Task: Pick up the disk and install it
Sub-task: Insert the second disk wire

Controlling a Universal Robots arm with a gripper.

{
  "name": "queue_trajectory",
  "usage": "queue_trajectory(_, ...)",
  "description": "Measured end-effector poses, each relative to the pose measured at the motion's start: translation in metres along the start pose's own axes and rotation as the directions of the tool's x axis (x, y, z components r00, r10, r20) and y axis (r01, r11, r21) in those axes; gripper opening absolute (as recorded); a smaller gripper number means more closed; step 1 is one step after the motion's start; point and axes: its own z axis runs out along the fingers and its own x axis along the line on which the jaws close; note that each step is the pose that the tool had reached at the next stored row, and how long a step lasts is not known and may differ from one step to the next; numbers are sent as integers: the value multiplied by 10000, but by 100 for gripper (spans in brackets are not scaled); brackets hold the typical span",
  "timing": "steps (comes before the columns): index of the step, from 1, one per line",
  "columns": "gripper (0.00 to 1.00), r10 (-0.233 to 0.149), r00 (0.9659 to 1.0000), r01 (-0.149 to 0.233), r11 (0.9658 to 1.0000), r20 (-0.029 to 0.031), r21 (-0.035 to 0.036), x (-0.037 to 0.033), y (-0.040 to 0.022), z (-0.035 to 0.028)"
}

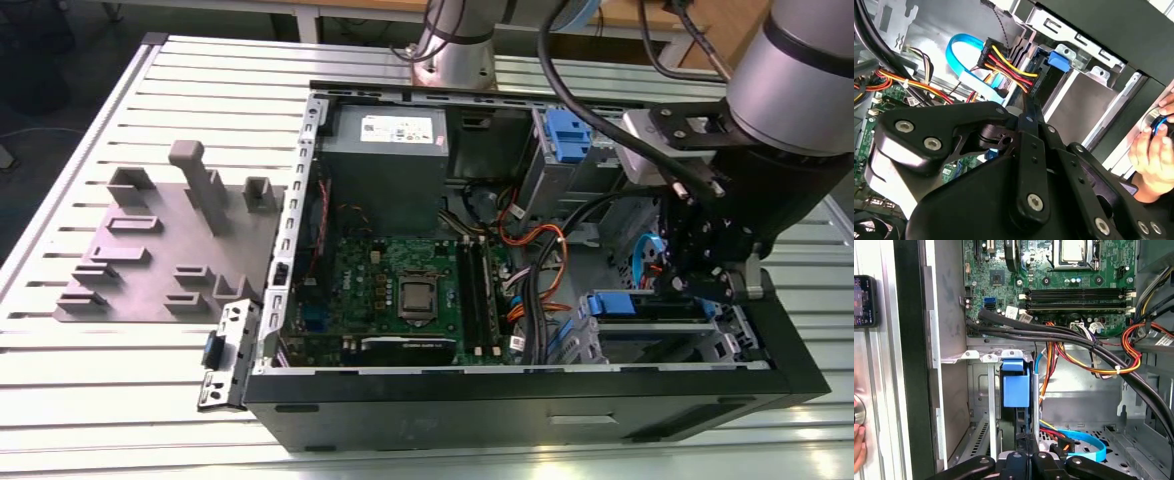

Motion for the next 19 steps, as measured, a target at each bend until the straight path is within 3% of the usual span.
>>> queue_trajectory(3, 11, -1, 10000, 1, 10000, -1, -10, -1, -1, -16)
queue_trajectory(7, 11, -4, 10000, 4, 10000, -1, -78, 4, -11, -105)
queue_trajectory(10, 11, -7, 10000, 8, 9998, 16, -187, 6, -18, -160)
queue_trajectory(14, 11, -11, 10000, 14, 9990, 71, -451, 7, -25, -194)
queue_trajectory(16, 11, -13, 10000, 16, 9987, 70, -502, 7, -29, -214)
queue_trajectory(19, 11, -13, 10000, 17, 9986, 71, -523, -3, -31, -236)
